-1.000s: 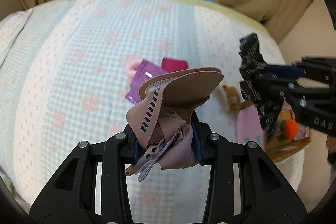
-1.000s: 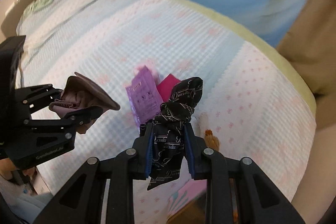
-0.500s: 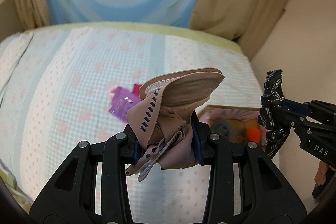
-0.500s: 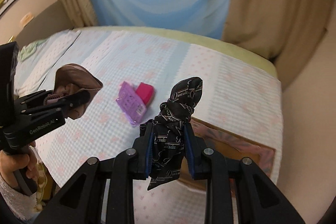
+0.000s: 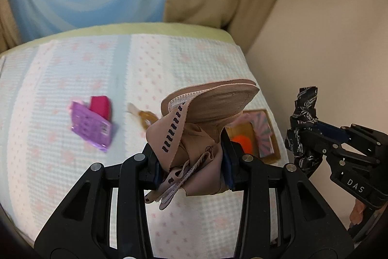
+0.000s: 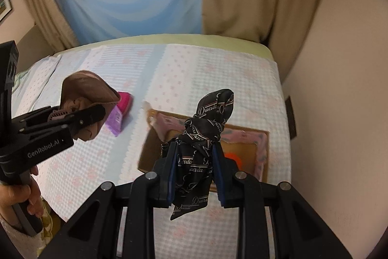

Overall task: Organize soft objects
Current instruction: 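Carry the beige fabric and black cloth over the box and release them inside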

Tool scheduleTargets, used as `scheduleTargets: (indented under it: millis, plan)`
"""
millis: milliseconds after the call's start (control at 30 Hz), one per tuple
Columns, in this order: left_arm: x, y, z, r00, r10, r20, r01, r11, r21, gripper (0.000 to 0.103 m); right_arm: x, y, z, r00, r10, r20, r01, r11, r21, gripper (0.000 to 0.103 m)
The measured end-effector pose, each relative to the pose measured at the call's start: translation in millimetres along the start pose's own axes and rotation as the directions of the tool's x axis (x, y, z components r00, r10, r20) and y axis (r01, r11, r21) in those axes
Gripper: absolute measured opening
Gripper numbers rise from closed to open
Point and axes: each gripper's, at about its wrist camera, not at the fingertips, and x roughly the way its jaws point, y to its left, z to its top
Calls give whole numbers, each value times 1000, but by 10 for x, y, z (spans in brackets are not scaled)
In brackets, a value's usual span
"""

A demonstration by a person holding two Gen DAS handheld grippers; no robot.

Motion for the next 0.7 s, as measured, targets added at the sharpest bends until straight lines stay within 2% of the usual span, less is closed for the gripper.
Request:
scheduleTargets:
  millis: [367,500,700]
  plan:
    - [748,-471,-29,989,-36,-141,46,997,68,34,413,-534,-178,996,-6,-91,22,983,184,25]
    - [1144,-633,-27,978,-26,-205,50,992,113,34,750,-764,-189,991,24,-134,11,968,250,25]
    - [1858,-741,-112,949,-2,-314,52,987,151,34,1373,-982,-216,976,76,-205,-9,952,307,25]
